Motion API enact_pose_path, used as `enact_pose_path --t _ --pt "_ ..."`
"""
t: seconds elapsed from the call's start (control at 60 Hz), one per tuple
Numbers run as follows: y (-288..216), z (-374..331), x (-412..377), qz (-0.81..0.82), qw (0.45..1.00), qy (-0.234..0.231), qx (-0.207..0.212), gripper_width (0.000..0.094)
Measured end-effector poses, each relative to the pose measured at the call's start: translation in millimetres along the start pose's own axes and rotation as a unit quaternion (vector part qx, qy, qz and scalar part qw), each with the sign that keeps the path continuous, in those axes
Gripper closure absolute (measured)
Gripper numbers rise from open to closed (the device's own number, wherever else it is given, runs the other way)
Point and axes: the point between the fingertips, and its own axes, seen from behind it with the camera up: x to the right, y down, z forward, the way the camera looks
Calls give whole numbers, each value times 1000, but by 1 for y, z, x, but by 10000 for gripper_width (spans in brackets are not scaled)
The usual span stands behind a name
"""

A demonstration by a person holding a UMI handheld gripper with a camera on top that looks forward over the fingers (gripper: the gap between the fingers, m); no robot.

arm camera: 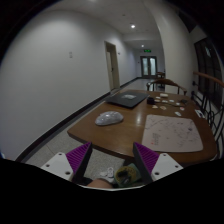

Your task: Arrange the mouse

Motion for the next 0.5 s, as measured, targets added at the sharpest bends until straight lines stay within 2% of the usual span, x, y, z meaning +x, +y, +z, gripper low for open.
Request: enact_pose_path --t 0.117,0.2,0.217,0.25,0.5 --pt "9 13 -14 -11 1000 -23 -17 102" --pt "27 28 -31 -16 997 -45 -60 92" --pt "26 29 -31 -20 997 -44 -60 81" --pt "21 34 -21 -34 997 -42 -46 116" --pt "12 55 -2 -26 996 7 -86 113"
